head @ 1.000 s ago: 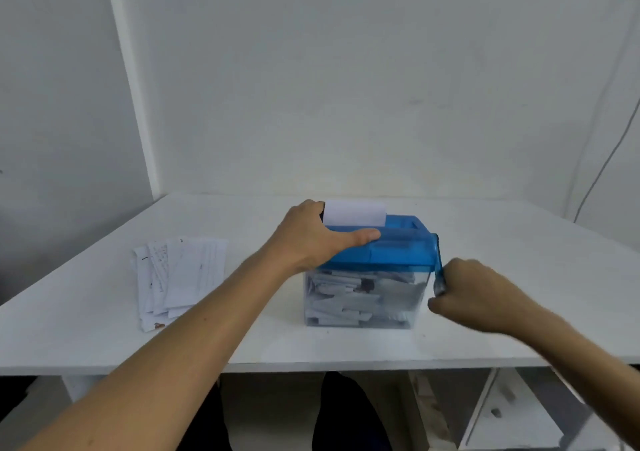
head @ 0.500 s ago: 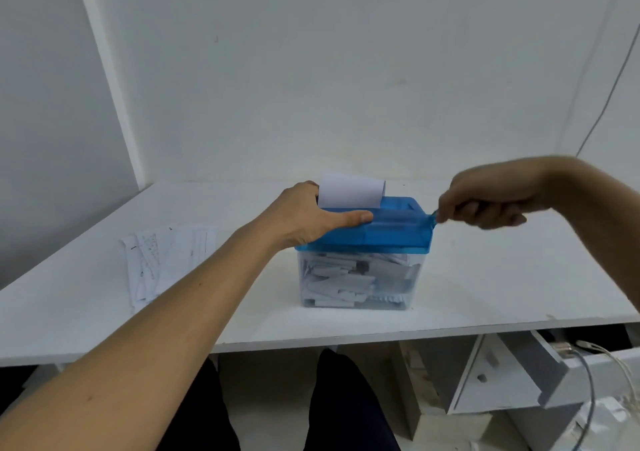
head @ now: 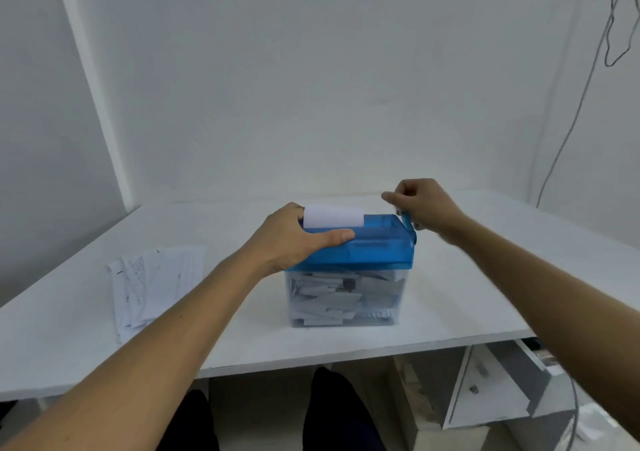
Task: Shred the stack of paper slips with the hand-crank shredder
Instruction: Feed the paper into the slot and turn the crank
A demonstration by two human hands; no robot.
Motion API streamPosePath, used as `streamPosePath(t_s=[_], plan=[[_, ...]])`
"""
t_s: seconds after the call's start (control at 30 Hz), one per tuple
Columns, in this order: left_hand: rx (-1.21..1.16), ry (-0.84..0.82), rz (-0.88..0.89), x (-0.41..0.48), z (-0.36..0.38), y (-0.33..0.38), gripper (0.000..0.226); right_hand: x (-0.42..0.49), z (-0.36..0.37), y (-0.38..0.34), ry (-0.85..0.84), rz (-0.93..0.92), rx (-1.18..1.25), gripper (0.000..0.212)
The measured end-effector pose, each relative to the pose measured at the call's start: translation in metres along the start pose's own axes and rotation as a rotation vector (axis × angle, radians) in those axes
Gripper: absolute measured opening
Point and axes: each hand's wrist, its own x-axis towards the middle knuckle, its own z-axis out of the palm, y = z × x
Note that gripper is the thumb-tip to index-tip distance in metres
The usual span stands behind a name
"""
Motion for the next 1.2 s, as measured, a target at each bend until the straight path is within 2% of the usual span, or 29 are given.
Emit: streamPosePath(t_s=[0.1, 0.2, 0.33, 0.43, 0.53, 0.7, 0.77, 0.87, 0.93, 1.0, 1.1, 1.2], plan=[[0.013, 0.006, -0.003, -0.002, 0.002, 0.001, 0.050, -0.003, 0.014, 0.014, 0.139, 0.032, 0.114, 0.039], [0.030, 0.006, 0.000, -0.004, 0.003, 0.002, 0.053, -0.012, 0.032, 0.030, 0.106, 0.117, 0.162, 0.043], [0.051, -0.003, 0.018, -0.006, 0.003, 0.007, 0.046, -0.031, 0.054, 0.058, 0.115, 0.233, 0.194, 0.030], [0.080, 0.013, -0.003, -0.002, 0.003, 0.001, 0.071, -0.045, 0.058, 0.058, 0.091, 0.294, 0.148, 0.029], [0.233, 0.045, -0.043, 0.003, 0.004, 0.001, 0.097, -0.070, 0.054, 0.057, 0.052, 0.330, 0.152, 0.039], [0.305, 0.027, -0.064, 0.004, 0.002, 0.008, 0.080, -0.103, 0.029, 0.044, 0.007, 0.202, 0.102, 0.048], [0.300, 0.012, -0.086, 0.003, 0.001, 0.010, 0.076, -0.112, 0.016, 0.031, -0.011, 0.127, 0.168, 0.048], [0.293, -0.011, -0.096, 0.001, -0.001, 0.012, 0.081, -0.117, -0.009, 0.009, -0.117, -0.013, 0.287, 0.050], [0.261, -0.026, -0.100, 0.003, -0.003, 0.009, 0.092, -0.113, -0.018, -0.001, -0.164, -0.062, 0.250, 0.050], [0.223, -0.037, -0.097, 0.006, -0.004, 0.005, 0.105, -0.104, -0.014, -0.006, -0.109, -0.105, 0.250, 0.050], [0.197, -0.045, -0.076, 0.007, -0.003, 0.003, 0.119, -0.084, -0.005, -0.009, 0.088, -0.108, 0.410, 0.053], [0.164, -0.030, -0.053, 0.006, -0.002, -0.001, 0.114, -0.060, -0.006, -0.016, 0.213, -0.068, 0.331, 0.048]])
